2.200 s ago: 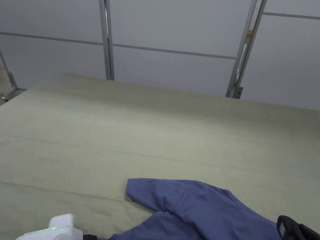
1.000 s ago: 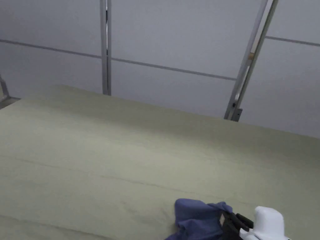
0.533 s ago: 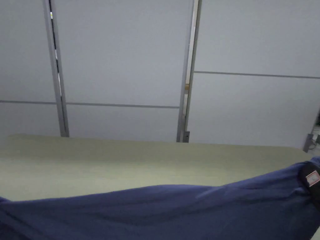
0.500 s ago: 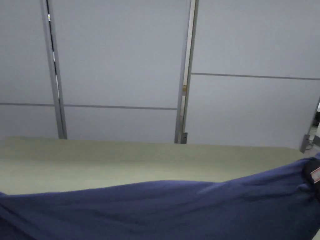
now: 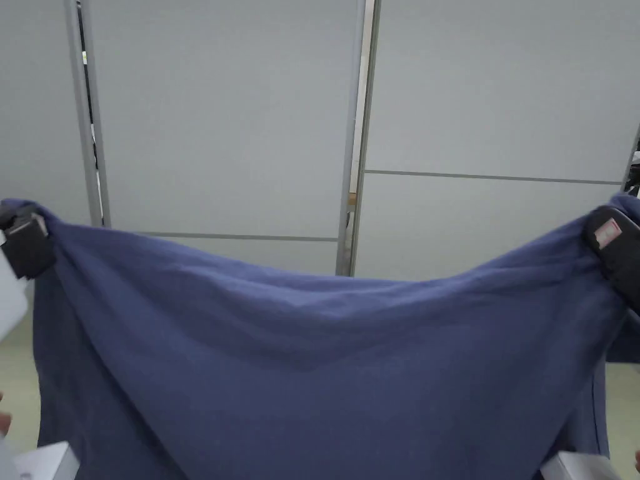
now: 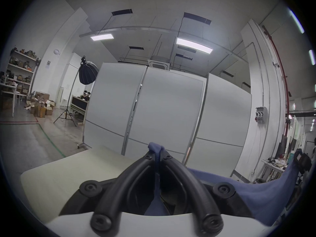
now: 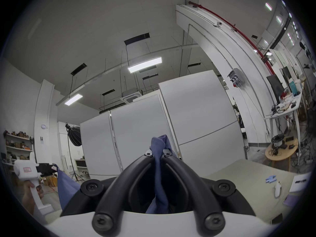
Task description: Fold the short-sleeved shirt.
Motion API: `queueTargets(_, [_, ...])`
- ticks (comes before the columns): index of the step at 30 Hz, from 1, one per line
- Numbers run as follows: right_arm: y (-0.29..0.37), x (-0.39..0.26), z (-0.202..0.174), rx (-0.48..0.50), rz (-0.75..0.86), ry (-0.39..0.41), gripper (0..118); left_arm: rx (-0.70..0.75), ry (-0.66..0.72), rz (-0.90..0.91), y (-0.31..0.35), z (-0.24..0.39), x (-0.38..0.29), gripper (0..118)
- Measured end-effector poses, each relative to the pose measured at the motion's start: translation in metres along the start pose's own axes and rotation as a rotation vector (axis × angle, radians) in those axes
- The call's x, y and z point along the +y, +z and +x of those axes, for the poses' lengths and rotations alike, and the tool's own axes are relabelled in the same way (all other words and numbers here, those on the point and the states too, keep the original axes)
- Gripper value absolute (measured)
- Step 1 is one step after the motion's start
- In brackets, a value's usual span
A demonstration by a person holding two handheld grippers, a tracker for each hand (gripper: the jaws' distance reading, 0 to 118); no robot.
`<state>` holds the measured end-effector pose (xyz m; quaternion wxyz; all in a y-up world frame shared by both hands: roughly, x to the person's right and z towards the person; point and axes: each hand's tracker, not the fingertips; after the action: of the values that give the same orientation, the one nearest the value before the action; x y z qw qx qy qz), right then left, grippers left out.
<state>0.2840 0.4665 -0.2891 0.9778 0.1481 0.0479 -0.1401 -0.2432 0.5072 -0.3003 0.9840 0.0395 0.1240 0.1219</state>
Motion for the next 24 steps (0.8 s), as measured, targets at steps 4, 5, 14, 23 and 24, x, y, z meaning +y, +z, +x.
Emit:
queueTargets(4, [-0.07,0.005,-0.015,0.0,-0.015,0.054,4,0.014,-0.013,-0.005,-0.07,0.015,0.012,4])
queueTargets(5, [-0.086,0.004,-0.016,0.005,-0.017,0.066,4,0.019,-0.016,-0.006,-0.085,0.018,0.015,4])
queueTargets(14, [-0.201,-0.01,-0.03,-0.003,0.031,0.151,4,0.046,0.007,0.003,-0.193,0.03,0.018,4])
queueTargets(23, [-0.208,-0.055,-0.014,0.023,0.003,0.125,4,0.054,0.024,0.046,-0.204,0.018,-0.015,4])
queueTargets(24, [-0.204,-0.061,-0.012,0.021,-0.017,0.125,4,0.055,0.028,0.036,-0.2,0.014,-0.023,4])
